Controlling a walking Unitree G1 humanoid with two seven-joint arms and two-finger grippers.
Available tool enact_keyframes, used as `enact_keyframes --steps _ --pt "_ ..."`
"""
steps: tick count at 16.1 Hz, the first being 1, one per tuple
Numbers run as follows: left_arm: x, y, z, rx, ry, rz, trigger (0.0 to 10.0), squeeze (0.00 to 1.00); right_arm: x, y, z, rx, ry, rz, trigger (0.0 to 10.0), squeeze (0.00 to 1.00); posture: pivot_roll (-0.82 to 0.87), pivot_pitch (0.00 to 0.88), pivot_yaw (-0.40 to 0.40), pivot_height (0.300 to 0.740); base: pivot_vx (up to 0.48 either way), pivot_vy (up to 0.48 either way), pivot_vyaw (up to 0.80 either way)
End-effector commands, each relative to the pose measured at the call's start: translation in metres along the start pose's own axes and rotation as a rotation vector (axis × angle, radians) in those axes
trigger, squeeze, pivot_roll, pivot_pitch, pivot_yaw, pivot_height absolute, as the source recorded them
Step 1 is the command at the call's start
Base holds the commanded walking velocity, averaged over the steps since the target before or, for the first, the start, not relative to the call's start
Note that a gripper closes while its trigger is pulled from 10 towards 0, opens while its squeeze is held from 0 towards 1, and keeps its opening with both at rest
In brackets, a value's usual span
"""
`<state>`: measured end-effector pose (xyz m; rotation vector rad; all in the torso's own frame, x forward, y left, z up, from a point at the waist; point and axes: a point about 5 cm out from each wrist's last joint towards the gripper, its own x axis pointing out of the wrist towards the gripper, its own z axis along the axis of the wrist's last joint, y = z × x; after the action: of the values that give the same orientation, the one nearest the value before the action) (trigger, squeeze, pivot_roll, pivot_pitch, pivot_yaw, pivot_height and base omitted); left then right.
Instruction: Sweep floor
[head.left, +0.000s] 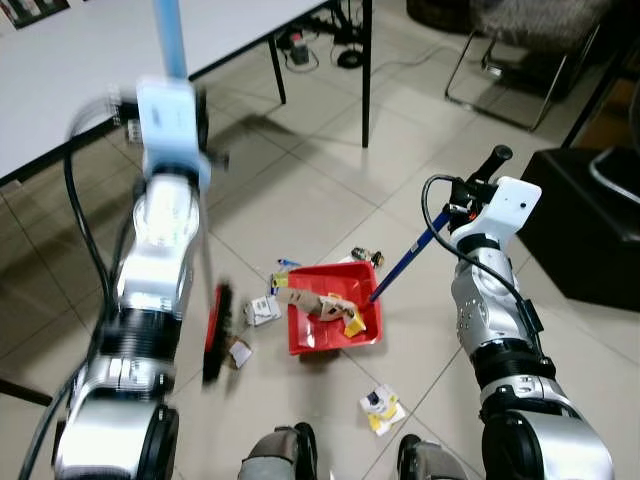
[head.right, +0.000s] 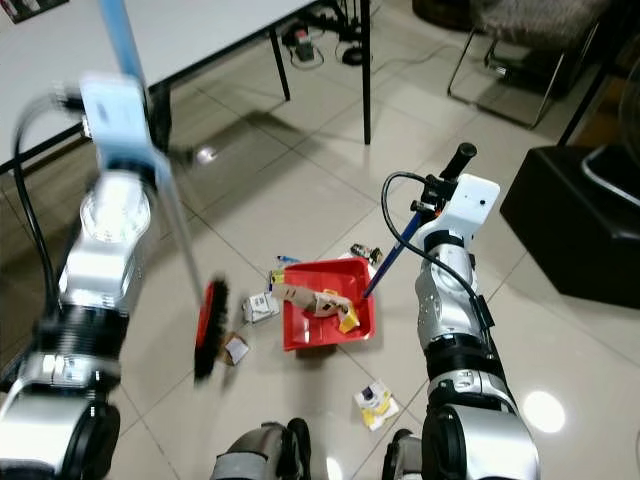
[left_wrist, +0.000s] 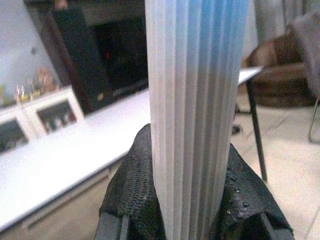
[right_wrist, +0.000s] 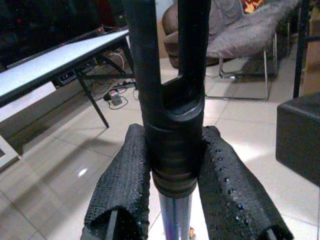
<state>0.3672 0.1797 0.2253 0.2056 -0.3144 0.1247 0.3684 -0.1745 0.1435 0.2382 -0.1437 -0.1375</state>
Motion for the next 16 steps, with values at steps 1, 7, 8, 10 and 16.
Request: enact_keyframes --steps 1,7,8,10,16 --pt "0.001 0.006 0.009 0.007 -0.055 0.034 10.0 0.00 0.006 0.008 0.014 0.024 -0.050 0.031 10.0 0.00 0.03 0.064 0.110 0.740 0.000 0.000 0.00" --pt "-0.022 -0.006 -0.022 -0.072 0.036 0.036 10.0 0.00 -0.001 0.005 0.006 0.015 -0.012 0.046 10.0 0.00 0.01 0.065 0.094 0.740 0.000 0.000 0.00" --pt "-0.023 -0.007 -0.023 -0.083 0.036 0.033 10.0 0.00 -0.001 0.005 0.005 0.014 -0.008 0.046 10.0 0.00 0.01 0.066 0.093 0.740 0.000 0.000 0.00" --pt "-0.029 -0.014 -0.029 -0.104 0.043 0.017 10.0 0.00 -0.001 0.004 0.007 0.005 -0.008 0.048 10.0 0.00 0.00 0.063 0.080 0.740 0.000 0.000 0.00" --pt "-0.053 -0.036 -0.043 -0.149 0.091 -0.007 10.0 0.00 -0.012 -0.006 0.006 -0.041 0.012 0.066 10.0 0.00 -0.03 0.135 0.018 0.740 0.000 0.000 0.00"
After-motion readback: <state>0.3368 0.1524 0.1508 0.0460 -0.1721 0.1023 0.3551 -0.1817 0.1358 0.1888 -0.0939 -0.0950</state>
